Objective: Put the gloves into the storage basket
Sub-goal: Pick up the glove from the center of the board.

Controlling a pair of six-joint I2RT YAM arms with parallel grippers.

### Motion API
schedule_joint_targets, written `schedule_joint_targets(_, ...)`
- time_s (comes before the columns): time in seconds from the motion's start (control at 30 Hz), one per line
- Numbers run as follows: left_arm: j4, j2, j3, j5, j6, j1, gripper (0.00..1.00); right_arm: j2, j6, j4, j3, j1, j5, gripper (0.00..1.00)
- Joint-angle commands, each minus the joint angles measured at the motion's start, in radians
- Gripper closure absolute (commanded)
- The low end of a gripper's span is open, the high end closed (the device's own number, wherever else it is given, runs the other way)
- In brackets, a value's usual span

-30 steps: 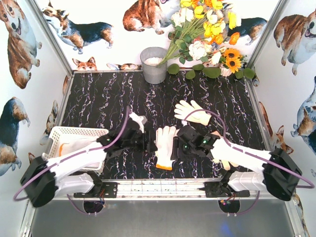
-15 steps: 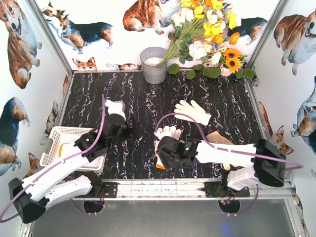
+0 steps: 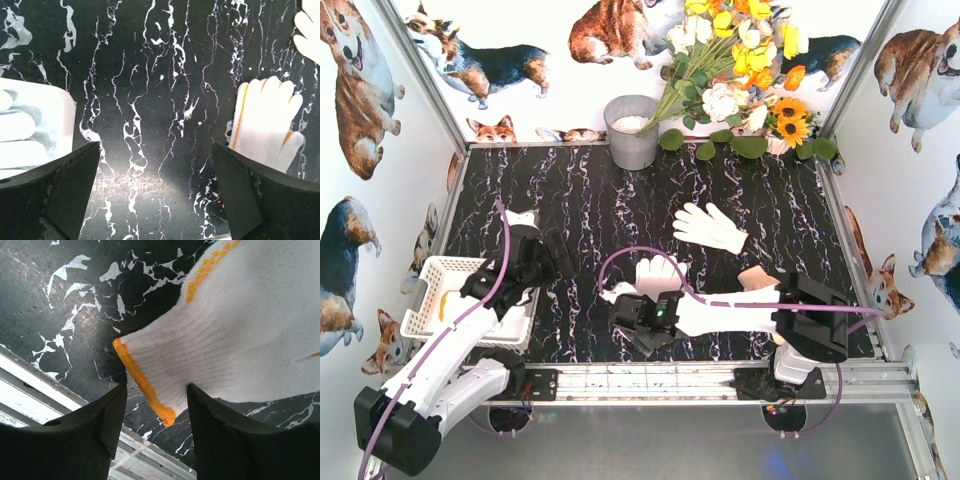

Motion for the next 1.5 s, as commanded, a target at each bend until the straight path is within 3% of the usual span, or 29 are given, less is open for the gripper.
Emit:
schedule_joint_targets(0.0,0.018,-0.004,0.002,0.092,-0.004,0.033,0.13,0.038,-0.027,-0.002,0.042,0.015,0.001,0.46)
schedule_joint_targets(0.17,0.013,0.0,-0.003,0.103,0.005,0.057,0.13,0.074,0.003,-0.012,0.029,0.015,0.028,0.45)
schedule_joint_targets(0.27,0.012,0.001,-0.008,0.108,0.002,0.068,0.13,0.096,0.045,-0.016,0.027,0.009,0.059,0.51)
schedule_joint_targets(0.43,0.007,-0.012,-0.02,0.111,-0.003,0.079,0.13,0.07,0.112,0.06,-0.018,-0.047,0.003,0.72)
schedule_joint_targets(0.53,0.005,-0.017,-0.036,0.135,-0.007,0.08,0.13,0.028,0.149,0.121,-0.059,-0.104,-0.043,0.89)
schedule_joint_targets(0.6,0.019,-0.015,-0.055,0.182,-0.009,0.079,0.13,-0.005,0.174,0.179,-0.097,-0.155,-0.093,0.95)
schedule_joint_targets(0.8,0.145,-0.003,-0.161,0.424,-0.056,0.077,0.17,-0.048,0.255,0.368,-0.194,-0.271,-0.26,0.96)
schedule_joint_targets(0.93,0.377,0.032,-0.272,0.548,-0.222,0.027,0.19,-0.033,0.292,0.434,-0.227,-0.323,-0.326,0.98)
schedule_joint_targets(1.13,0.564,0.14,-0.306,0.514,-0.349,-0.119,0.2,-0.06,0.34,0.533,-0.293,-0.39,-0.411,0.98)
schedule_joint_targets(1.3,0.703,0.274,-0.295,0.514,-0.414,-0.172,0.21,-0.054,0.373,0.567,-0.309,-0.43,-0.452,0.98)
schedule_joint_targets(1.47,0.75,0.405,-0.247,0.526,-0.425,-0.2,0.29,-0.079,0.378,0.567,-0.314,-0.432,-0.438,0.98)
